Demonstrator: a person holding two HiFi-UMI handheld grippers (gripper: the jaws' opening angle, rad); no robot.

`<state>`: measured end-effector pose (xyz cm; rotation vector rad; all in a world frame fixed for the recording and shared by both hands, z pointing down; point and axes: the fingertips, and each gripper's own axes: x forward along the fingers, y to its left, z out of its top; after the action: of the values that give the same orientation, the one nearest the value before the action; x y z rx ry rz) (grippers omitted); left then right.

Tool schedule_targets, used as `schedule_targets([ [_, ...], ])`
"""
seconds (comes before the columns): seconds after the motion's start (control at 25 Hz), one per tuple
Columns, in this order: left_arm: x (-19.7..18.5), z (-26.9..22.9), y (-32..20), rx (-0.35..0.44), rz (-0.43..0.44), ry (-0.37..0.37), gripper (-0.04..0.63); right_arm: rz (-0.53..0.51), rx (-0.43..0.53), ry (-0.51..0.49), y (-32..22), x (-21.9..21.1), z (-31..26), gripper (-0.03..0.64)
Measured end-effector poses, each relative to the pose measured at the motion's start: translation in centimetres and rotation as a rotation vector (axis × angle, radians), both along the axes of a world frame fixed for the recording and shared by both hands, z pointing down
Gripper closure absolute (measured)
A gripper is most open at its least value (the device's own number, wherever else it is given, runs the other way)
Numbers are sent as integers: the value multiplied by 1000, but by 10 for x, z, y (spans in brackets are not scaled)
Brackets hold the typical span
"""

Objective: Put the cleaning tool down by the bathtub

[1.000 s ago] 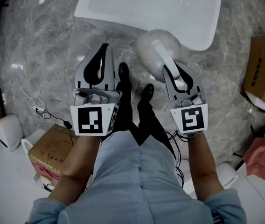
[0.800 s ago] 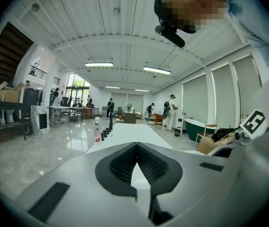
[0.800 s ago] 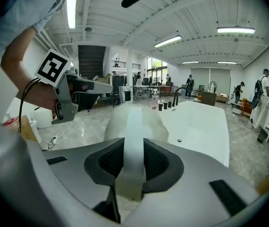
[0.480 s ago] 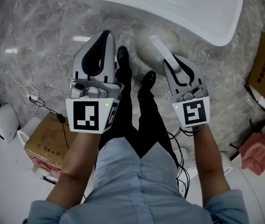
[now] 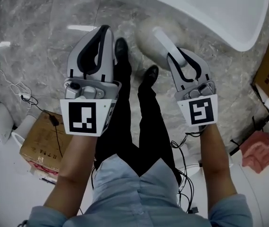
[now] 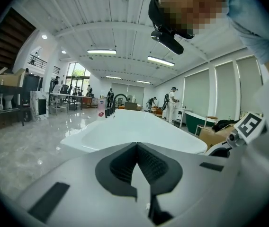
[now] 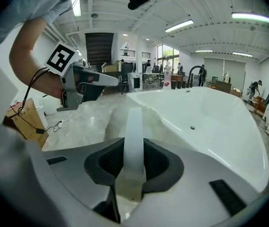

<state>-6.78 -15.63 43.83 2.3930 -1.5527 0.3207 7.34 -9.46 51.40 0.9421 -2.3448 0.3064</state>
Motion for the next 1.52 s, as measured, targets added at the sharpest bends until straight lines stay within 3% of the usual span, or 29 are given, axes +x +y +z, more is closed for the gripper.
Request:
schedule_targets([
  [0.68,2,152,-10,-6,29,22,580,-89,-55,22,3,-11,175,514],
  [1.52,13,260,-5,39,65,-25,580,-153,-86,40,5,-15,287,514],
])
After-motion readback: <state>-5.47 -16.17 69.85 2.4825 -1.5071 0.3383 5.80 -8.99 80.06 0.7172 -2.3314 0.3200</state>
